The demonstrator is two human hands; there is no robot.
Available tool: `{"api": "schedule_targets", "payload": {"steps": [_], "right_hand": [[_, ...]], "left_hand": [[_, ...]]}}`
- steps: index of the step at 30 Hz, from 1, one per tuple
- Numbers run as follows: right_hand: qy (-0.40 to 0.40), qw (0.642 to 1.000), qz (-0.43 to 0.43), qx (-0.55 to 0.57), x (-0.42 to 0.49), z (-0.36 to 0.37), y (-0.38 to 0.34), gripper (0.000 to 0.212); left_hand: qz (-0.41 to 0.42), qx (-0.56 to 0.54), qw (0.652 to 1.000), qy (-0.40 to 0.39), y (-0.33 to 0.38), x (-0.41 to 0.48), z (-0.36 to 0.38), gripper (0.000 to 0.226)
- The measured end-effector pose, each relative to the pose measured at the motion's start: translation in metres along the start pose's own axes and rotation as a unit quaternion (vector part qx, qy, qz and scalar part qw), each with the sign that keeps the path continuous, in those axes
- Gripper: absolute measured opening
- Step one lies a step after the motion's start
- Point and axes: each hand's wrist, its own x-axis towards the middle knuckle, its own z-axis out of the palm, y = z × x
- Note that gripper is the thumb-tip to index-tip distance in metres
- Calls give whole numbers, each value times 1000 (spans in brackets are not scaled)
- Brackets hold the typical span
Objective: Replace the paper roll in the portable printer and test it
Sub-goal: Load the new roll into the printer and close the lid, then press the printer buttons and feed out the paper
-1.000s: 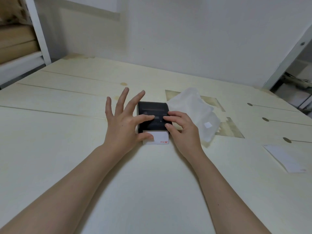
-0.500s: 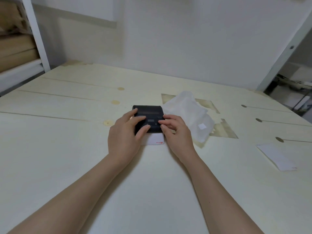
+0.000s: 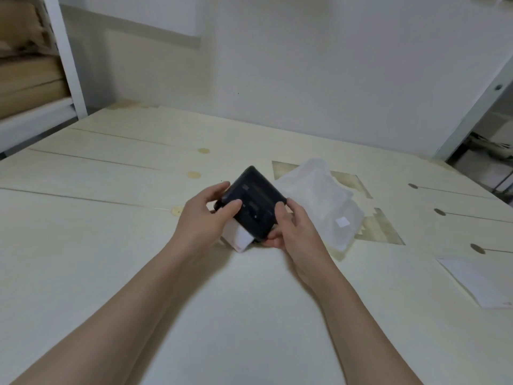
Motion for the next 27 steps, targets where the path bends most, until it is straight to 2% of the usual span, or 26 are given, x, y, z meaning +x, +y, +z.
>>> {"api": "schedule_targets", "payload": {"steps": [2, 4, 8, 10, 12, 16, 19, 22, 24, 27], "right_hand": [[7, 1000, -6, -23, 0, -1, -2, 58], [43, 998, -34, -40, 1, -3, -6, 48], [5, 997, -70, 45, 3, -8, -17, 68], [-3, 997, -68, 30, -2, -6, -20, 52], [21, 996, -56, 72, -6, -4, -20, 36], [115, 971, -3, 210, -12, 3, -24, 35], [127, 958, 44, 252, -14, 2, -28, 46], [123, 973, 34, 191, -15, -5, -32, 48], [125, 986, -10, 108, -17, -6, -35, 54], [130, 988, -80, 29, -21, -10, -37, 56]], "left_hand": [[-6, -51, 998, 40, 4, 3, -3, 49], [1, -83, 995, 52, 7, 3, -8, 54], [43, -112, 992, -45, 10, 0, -16, 71], [54, -127, 987, -84, 13, -4, -12, 80], [48, -142, 986, -76, 15, -7, -6, 83], [-8, -128, 991, -29, 4, -15, 9, 65], [-63, -244, 965, -70, -3, -20, 18, 49], [-41, -289, 954, -63, -1, -19, 17, 46], [1, -263, 964, -38, 2, -21, 15, 35], [61, -229, 972, 9, 7, -27, 14, 31]]}}
